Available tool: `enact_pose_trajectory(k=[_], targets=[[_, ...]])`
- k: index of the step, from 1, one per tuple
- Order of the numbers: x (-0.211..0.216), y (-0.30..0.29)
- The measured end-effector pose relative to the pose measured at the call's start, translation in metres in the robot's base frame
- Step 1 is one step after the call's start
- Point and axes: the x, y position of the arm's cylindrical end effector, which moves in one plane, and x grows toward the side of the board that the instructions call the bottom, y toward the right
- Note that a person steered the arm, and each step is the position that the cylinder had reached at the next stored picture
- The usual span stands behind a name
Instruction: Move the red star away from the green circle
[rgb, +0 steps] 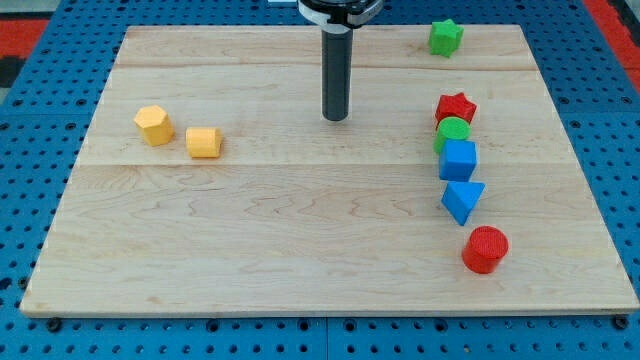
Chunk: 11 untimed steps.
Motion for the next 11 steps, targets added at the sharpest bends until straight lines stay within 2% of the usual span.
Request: enact_pose_trajectory(k=[1,2,3,4,5,6,7,8,9,10,11], targets=[[-0.04,0.045],[-0.062,0.076],[-0.054,0.147],[-0.027,0.227],[0.043,0.198],[0.014,0.131],[-0.024,0.095],[-0.028,0.108],[-0.037,0.147],[-0.072,0.084],[-0.071,0.043]])
